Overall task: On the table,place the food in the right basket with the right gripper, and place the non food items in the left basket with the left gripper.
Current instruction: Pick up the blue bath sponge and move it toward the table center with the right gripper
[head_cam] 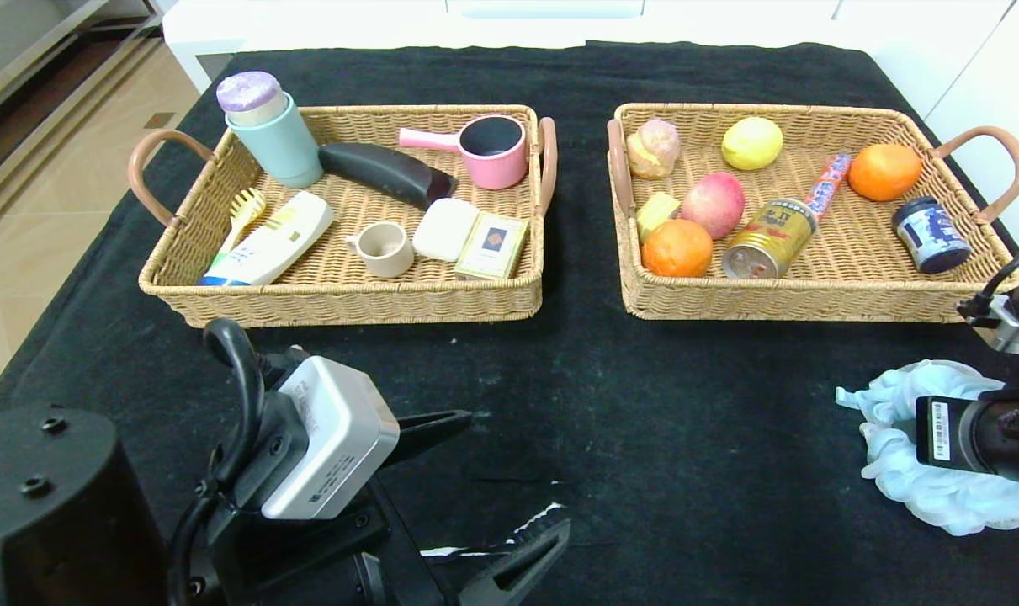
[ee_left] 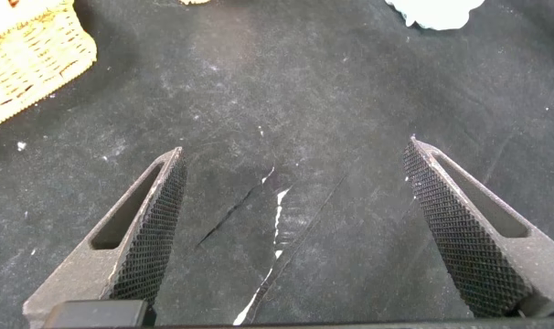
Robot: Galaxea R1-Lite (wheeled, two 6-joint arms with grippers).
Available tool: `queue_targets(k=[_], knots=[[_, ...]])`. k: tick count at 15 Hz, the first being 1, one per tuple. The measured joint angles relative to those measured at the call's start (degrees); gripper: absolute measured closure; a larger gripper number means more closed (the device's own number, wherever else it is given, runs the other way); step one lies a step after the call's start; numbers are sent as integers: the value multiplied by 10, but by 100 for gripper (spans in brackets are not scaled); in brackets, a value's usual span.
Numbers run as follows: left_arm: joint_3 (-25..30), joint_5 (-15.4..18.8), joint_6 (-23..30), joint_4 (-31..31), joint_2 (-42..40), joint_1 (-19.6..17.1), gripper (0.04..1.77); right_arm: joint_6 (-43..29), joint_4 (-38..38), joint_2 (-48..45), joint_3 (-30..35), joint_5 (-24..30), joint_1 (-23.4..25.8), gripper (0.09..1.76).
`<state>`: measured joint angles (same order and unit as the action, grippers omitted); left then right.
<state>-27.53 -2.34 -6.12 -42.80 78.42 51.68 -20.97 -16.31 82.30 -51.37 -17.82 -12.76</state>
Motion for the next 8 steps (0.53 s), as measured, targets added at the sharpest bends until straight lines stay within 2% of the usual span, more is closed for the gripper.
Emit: queue_targets(k=[5,8], knots=[[-2,0,0,-1,2,0,9,1,-7,-24,-1,4,-2,106],[-3,-3,0,-2,2,0,9,5,-19,-60,-7,4,-23,108]])
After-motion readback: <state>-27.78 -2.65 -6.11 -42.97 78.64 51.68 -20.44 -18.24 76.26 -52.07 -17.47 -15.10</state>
